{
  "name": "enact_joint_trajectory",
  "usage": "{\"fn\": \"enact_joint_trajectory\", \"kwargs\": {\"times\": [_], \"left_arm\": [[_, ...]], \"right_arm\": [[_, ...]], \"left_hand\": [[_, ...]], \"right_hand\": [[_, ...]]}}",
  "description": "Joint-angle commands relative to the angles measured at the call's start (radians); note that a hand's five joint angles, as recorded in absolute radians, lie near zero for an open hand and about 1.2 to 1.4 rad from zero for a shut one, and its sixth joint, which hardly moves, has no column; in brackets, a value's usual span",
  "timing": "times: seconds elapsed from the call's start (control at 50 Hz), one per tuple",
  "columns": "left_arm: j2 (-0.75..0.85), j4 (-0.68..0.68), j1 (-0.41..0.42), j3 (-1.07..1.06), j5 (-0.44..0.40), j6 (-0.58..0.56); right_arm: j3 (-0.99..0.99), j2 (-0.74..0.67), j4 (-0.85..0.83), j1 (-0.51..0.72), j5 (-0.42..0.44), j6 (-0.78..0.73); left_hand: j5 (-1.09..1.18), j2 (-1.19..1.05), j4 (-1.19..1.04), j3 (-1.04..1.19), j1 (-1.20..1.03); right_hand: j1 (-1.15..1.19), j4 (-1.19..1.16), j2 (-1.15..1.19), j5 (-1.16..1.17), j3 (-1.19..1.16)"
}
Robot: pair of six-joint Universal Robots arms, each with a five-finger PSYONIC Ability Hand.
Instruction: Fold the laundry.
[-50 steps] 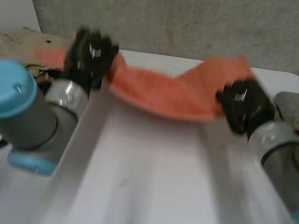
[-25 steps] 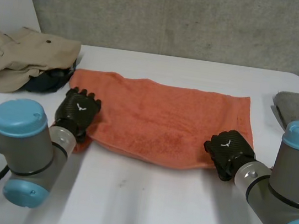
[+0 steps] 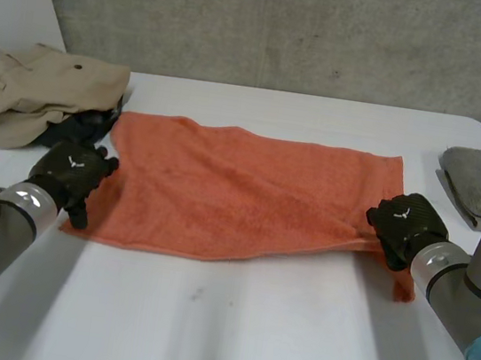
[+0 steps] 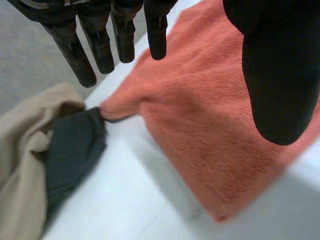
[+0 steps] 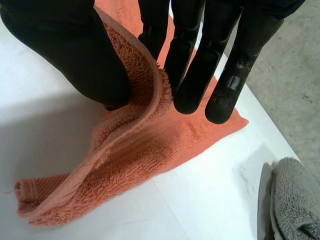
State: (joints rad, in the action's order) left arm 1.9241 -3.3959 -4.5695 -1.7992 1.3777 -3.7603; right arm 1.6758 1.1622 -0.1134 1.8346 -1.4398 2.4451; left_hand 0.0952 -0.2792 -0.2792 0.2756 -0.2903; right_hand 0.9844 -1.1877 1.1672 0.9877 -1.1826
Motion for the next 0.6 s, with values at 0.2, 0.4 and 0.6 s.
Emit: {"fn": "enact_joint_trajectory", "kwargs": {"times": [0.2, 0.4, 0.6], "left_arm": [[0.098, 0.033, -0.034, 0.049, -0.057, -0.012], [0.157, 0.035, -0.025, 0.089, -0.051, -0.015], [0.207, 0.03, -0.023, 0.132, -0.048, -0.015]], "right_arm": [[0.009, 0.001, 0.0, 0.003, 0.004, 0.005], [0.013, -0.001, -0.002, 0.005, 0.004, 0.005], [0.013, -0.002, -0.002, 0.005, 0.002, 0.006]], "left_hand": [[0.111, -0.102, -0.101, 0.105, -0.09], [0.123, -0.113, -0.113, 0.117, -0.102], [0.17, -0.16, -0.16, 0.164, -0.149]], "right_hand": [[0.412, -0.209, 0.229, 0.234, -0.214], [0.412, -0.209, 0.229, 0.234, -0.214], [0.412, -0.209, 0.229, 0.234, -0.214]]}}
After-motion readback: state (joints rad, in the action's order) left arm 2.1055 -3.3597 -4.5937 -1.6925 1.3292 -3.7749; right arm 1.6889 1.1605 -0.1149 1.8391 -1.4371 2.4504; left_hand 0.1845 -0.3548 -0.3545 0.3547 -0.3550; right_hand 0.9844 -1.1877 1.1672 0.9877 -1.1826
